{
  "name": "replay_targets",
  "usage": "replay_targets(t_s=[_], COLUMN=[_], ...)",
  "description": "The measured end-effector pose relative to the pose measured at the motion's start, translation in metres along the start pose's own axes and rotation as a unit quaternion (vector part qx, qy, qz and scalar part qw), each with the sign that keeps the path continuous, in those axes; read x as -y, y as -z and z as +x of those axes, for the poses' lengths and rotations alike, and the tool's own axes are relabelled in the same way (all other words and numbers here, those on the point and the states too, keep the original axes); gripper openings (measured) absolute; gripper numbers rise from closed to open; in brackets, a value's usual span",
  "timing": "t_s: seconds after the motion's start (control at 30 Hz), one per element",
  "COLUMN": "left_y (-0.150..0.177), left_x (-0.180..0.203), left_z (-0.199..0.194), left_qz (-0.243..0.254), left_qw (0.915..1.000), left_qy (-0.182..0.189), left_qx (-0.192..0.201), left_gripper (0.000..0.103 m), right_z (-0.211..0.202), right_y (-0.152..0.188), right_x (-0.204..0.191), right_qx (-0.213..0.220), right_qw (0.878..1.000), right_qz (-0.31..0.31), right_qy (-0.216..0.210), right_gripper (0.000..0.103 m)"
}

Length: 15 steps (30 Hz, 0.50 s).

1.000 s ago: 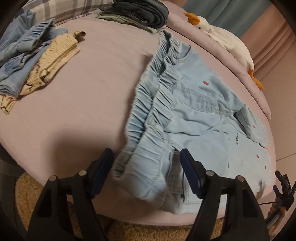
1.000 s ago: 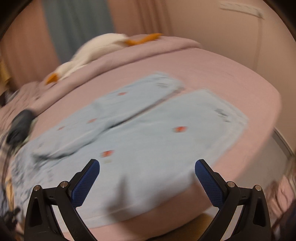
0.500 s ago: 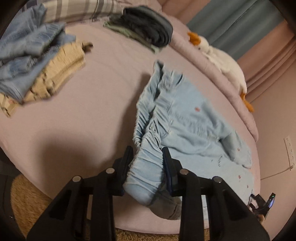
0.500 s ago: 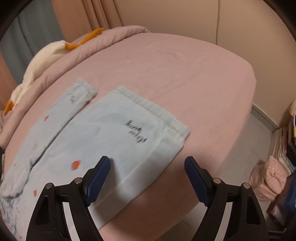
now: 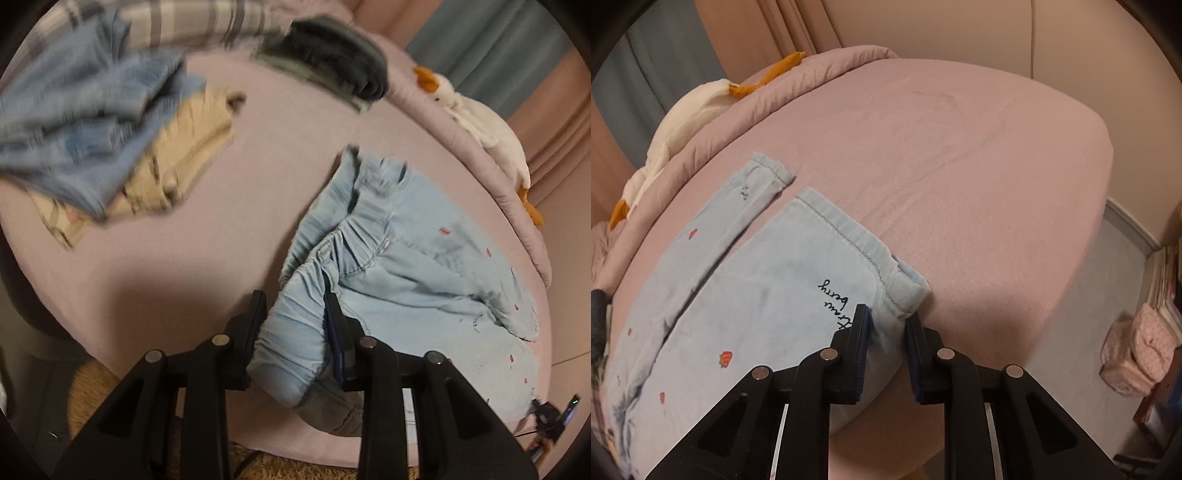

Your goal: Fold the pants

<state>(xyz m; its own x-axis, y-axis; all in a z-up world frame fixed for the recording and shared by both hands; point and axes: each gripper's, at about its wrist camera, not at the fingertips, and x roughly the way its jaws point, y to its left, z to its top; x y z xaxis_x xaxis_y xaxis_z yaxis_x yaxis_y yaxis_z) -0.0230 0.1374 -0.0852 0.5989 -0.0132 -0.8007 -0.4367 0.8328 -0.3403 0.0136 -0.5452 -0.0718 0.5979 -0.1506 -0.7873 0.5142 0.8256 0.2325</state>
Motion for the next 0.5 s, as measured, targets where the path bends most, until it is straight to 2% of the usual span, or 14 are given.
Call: replay_targets(t_s=[0.07, 0.17, 0.23, 0.33, 0.4, 0.43, 0.47, 0.5], left_y=[-0.006, 0.002, 0.007, 0.003, -0.002, -0.006, -0.010, -0.014], left_x=[0.001, -0.005, 0.002, 0.009, 0.008, 0.009, 0.012, 0.015], left_z=[-0.003, 0.024, 0.023, 0.009, -0.013, -0.027, -0.039, -0.050], left_qz=[0.005, 0.005, 0.033, 0.046, 0.039, 0.038, 0.038, 0.039], left_qw=[0.9999, 0.9985, 0.9980, 0.9959, 0.9973, 0.9969, 0.9959, 0.9946], left_qy=[-0.005, -0.038, -0.049, -0.075, -0.063, -0.064, -0.066, -0.067], left_qx=[0.007, -0.040, -0.019, -0.019, 0.007, 0.029, 0.048, 0.070], left_gripper=[0.032, 0.036, 0.039, 0.057, 0.075, 0.083, 0.096, 0.098], right_z=[-0.002, 0.013, 0.019, 0.014, 0.002, -0.005, -0.015, -0.026], right_y=[-0.002, -0.001, 0.002, -0.001, -0.007, -0.010, -0.013, -0.018], right_x=[-0.004, -0.008, -0.012, -0.019, -0.030, -0.036, -0.045, -0.057], right_qx=[0.003, -0.019, -0.022, -0.023, -0.020, -0.012, -0.002, 0.008], right_qw=[1.000, 1.000, 0.999, 0.999, 0.999, 0.999, 0.999, 0.998], right_qz=[-0.010, -0.015, -0.024, -0.031, -0.039, -0.045, -0.052, -0.059], right_qy=[-0.010, -0.016, 0.003, 0.017, 0.021, 0.015, 0.002, -0.021], right_gripper=[0.021, 0.021, 0.021, 0.021, 0.024, 0.035, 0.044, 0.063])
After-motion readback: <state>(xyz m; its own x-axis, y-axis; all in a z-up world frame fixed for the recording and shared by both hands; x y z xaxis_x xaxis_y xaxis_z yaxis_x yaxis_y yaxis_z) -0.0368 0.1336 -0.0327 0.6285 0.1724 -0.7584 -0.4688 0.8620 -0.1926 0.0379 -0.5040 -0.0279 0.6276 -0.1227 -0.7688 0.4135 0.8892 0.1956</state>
